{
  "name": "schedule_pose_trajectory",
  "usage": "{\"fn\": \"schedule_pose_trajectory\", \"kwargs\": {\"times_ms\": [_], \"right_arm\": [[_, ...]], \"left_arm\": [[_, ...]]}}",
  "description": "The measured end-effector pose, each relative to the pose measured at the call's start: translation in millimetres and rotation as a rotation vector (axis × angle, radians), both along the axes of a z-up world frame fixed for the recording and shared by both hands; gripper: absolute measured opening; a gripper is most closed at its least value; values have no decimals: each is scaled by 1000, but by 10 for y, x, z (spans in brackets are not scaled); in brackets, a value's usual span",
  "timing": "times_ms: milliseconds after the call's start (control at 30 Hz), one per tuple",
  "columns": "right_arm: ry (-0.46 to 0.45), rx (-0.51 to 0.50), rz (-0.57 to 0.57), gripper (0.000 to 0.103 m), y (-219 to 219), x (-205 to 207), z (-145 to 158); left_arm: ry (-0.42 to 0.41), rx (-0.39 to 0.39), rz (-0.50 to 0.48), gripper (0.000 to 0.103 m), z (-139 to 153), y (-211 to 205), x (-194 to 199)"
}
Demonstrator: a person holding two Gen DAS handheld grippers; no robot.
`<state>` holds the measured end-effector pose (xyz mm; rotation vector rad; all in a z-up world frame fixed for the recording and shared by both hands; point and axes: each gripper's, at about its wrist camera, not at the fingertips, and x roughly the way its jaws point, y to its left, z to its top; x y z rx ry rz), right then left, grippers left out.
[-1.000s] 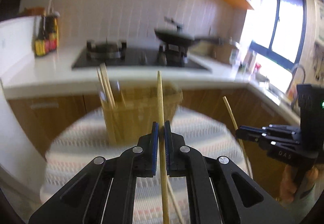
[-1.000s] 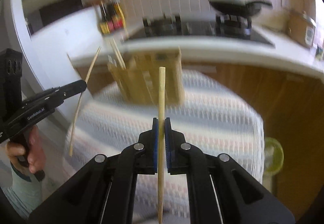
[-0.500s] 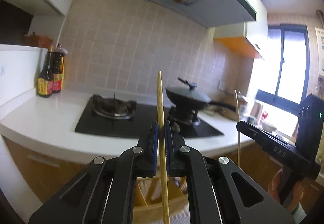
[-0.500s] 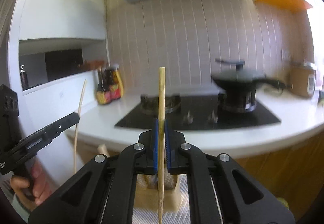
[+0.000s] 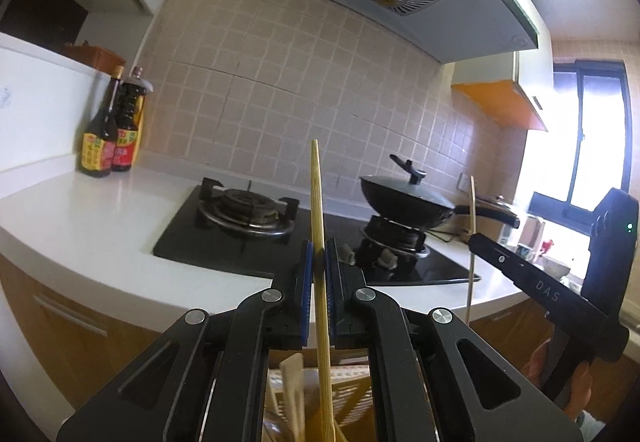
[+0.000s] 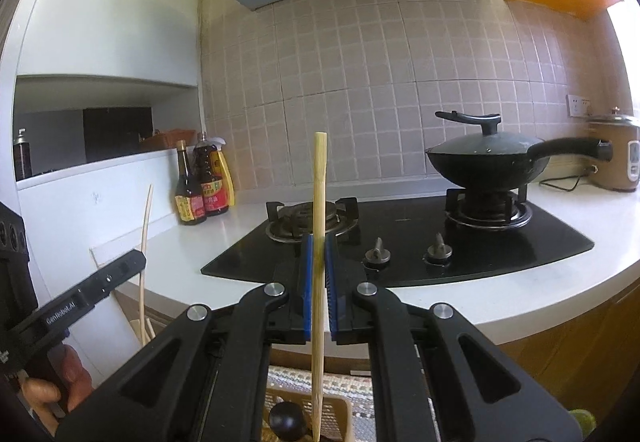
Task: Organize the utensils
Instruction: 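Lift both chopsticks over the caddy and open both grippers into it, then move both open grippers back down to the table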
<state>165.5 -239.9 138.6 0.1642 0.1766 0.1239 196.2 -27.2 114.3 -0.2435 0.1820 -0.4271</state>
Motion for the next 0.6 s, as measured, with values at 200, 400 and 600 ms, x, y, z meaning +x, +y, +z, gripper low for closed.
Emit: {"fn": "schedule_pose_trajectory", "kwargs": {"times_ms": [200, 400, 600], "right_arm": [[23, 75, 11, 5, -111, 77, -162], [22, 30, 30, 5, -43, -87, -219], [34, 28, 35, 41, -62, -424, -201]], "left_arm": [[-61, 26, 89, 4, -140, -101, -92], [-76, 37, 113, 7, -268, -126, -218], [-37, 37, 89, 32, -306, -45, -432]]}}
